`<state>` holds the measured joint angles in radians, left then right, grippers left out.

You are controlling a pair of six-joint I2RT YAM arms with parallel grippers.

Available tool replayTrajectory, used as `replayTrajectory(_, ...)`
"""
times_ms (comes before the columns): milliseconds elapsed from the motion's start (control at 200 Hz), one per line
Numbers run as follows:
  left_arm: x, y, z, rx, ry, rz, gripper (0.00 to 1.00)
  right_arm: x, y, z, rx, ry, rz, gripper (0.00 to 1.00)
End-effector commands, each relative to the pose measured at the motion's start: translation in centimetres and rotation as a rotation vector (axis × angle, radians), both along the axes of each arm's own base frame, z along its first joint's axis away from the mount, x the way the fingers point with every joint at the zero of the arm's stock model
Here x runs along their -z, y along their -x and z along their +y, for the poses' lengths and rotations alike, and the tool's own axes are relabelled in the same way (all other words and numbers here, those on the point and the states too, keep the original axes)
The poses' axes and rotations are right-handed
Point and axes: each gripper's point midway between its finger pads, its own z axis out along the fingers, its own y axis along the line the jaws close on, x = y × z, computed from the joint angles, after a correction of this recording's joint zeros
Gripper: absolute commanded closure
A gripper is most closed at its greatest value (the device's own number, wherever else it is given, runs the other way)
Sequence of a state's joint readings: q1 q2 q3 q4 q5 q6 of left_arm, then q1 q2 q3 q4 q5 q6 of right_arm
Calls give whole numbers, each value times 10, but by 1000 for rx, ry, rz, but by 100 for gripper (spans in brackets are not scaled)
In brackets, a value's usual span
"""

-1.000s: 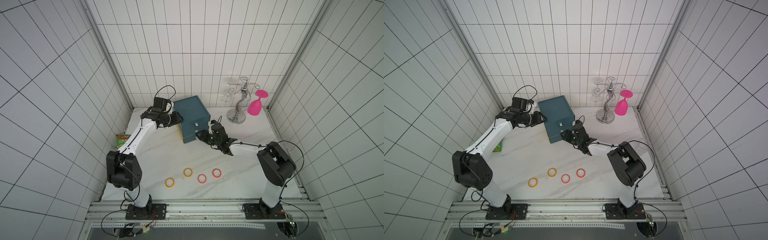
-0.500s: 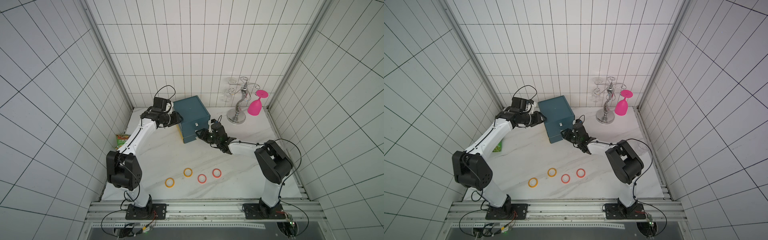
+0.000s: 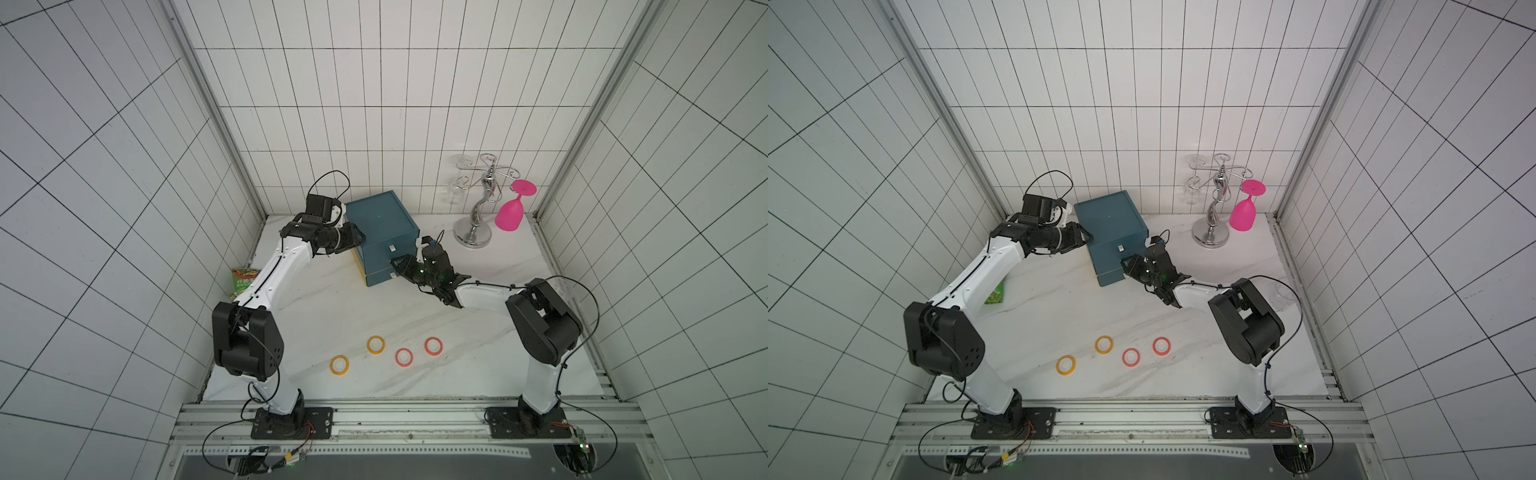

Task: Place the transparent tape into the drawer according to color
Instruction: Open the drawer in the storage box.

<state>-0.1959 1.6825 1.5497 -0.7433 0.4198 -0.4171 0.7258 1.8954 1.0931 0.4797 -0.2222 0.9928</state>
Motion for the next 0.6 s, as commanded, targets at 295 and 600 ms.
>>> replayTrajectory(295, 5, 5, 6, 4, -17, 17, 54, -24, -22, 14, 20, -97, -46, 66)
replayTrajectory(600, 5, 4, 6, 5, -17, 15, 54, -22, -24, 13, 28, -111, -34, 95)
